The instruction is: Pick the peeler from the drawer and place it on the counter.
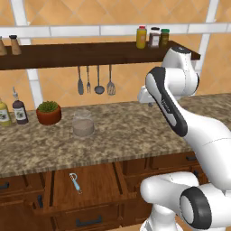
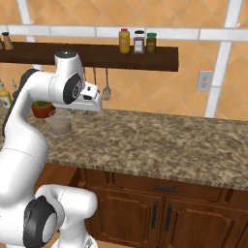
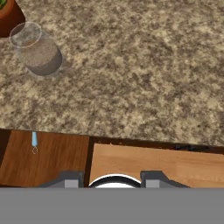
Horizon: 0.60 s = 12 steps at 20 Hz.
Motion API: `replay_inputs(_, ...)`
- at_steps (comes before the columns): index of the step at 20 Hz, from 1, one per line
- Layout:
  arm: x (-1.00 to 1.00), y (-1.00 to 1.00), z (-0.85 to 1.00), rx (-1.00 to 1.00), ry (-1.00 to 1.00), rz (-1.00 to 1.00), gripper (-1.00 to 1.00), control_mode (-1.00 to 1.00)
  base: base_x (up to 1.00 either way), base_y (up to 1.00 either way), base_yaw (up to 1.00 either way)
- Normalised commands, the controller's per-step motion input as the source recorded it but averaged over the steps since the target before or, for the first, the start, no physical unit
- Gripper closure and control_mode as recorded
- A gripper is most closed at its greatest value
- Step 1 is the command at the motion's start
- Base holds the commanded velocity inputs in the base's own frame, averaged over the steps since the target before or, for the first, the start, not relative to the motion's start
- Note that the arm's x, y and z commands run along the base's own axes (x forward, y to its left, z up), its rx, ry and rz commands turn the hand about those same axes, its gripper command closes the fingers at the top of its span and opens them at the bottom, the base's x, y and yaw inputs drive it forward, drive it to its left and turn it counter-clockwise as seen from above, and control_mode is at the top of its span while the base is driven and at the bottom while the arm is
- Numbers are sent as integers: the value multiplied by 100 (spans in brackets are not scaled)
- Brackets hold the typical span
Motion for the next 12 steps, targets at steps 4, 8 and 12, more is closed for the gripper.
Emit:
replay_inputs(4,0,0,0,0,0,0,-100,100,0,-5,0)
replay_inputs(8,0,0,0,0,0,0,-100,100,0,-60,0)
replay_inputs(12,0,0,0,0,0,0,-100,100,2,-55,0)
